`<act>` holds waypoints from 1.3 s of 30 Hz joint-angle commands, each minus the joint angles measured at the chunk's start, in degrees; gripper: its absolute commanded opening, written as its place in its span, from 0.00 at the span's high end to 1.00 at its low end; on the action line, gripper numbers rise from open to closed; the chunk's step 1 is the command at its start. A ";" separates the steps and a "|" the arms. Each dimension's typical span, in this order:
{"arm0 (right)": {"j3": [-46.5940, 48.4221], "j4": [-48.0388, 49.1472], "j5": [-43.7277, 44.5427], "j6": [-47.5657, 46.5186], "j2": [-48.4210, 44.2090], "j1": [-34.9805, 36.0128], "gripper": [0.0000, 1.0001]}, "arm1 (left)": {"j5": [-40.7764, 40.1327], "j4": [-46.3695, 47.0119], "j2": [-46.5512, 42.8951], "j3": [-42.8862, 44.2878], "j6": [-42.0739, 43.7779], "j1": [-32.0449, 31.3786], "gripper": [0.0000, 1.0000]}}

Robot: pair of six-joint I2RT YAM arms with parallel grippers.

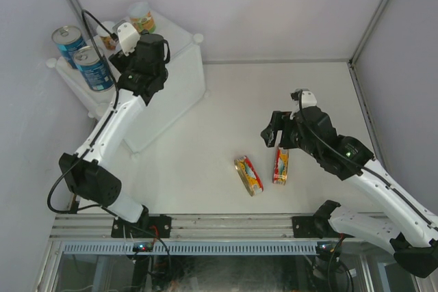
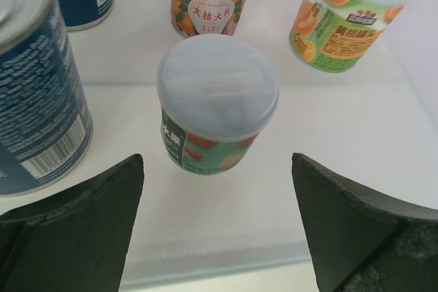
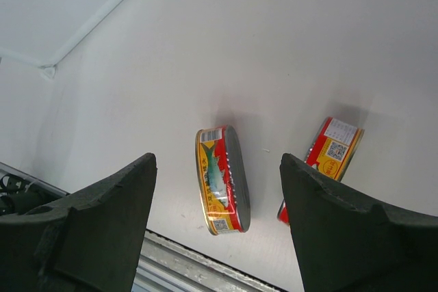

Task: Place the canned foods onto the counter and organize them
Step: Place the canned food on the counter, then pick up the canned food from the center of the board.

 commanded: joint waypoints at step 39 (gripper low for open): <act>-8.93 -2.56 0.02 5.44 -10.11 -3.14 0.27 | -19.99 -14.27 -22.25 -15.35 -8.46 -45.21 0.09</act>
